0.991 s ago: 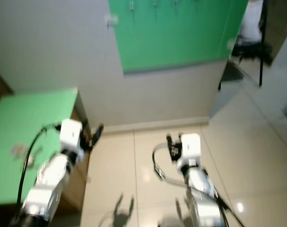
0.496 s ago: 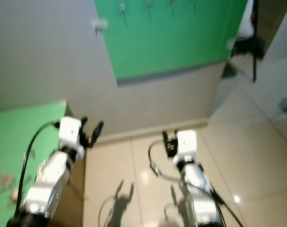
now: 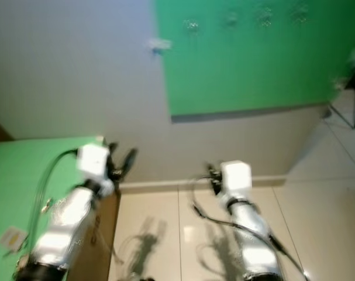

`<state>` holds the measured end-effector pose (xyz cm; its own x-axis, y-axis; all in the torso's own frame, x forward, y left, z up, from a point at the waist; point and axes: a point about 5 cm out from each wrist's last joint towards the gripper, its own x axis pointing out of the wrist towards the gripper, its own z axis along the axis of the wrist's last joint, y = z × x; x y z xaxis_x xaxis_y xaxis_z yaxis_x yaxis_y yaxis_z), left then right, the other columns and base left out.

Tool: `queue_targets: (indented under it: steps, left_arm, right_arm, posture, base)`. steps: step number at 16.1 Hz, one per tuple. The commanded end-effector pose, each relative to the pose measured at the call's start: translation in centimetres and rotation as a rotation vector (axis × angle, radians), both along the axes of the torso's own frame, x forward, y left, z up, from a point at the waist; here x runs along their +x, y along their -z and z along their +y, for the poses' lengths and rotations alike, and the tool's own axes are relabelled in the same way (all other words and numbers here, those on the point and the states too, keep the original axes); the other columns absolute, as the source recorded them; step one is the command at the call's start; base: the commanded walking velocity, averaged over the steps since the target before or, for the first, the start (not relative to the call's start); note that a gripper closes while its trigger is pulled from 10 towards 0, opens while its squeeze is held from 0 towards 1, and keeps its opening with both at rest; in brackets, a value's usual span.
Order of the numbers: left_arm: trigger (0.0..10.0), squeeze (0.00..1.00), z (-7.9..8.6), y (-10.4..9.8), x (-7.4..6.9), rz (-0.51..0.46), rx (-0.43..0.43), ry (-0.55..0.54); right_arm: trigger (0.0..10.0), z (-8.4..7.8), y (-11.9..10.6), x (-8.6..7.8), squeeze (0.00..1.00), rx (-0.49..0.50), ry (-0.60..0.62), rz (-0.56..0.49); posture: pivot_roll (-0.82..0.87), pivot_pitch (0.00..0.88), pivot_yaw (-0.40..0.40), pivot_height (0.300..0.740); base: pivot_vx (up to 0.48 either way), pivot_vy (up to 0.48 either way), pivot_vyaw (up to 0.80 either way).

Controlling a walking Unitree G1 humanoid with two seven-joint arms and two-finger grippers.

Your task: Hang keys on a hook

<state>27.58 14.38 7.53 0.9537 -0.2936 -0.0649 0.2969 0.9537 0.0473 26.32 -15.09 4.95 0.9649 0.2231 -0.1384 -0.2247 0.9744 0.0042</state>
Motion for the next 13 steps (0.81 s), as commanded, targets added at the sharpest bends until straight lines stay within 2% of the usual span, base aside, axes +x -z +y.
queue_targets:
  steps: [1,7,13]
  left_arm:
    - [10.0,0.0,-0.53,-0.19,0.03,-0.003,-0.007,0.001]
    - [10.0,0.0,-0.3,-0.06,0.09,0.001,0.008,-0.019]
    - [10.0,0.0,-0.76,0.28,0.1,0.026,-0.001,-0.054]
  right_arm:
    - [10.0,-0.65,0.42,-0.35,0.0,-0.016,0.003,0.027]
    - [10.0,-0.64,0.41,-0.26,0.0,-0.003,-0.023,0.04]
    - [10.0,-0.73,0.27,-0.11,0.0,-0.006,-0.052,0.047]
  posture:
    - [-0.21,0.047,0.111,0.74]
    - [-0.21,0.036,0.104,0.74]
    - [-0.2,0.038,0.087,0.74]
  base:
    - [0.454,0.0,0.8]
    - [0.0,0.0,0.79]
    - [0.0,0.0,0.74]
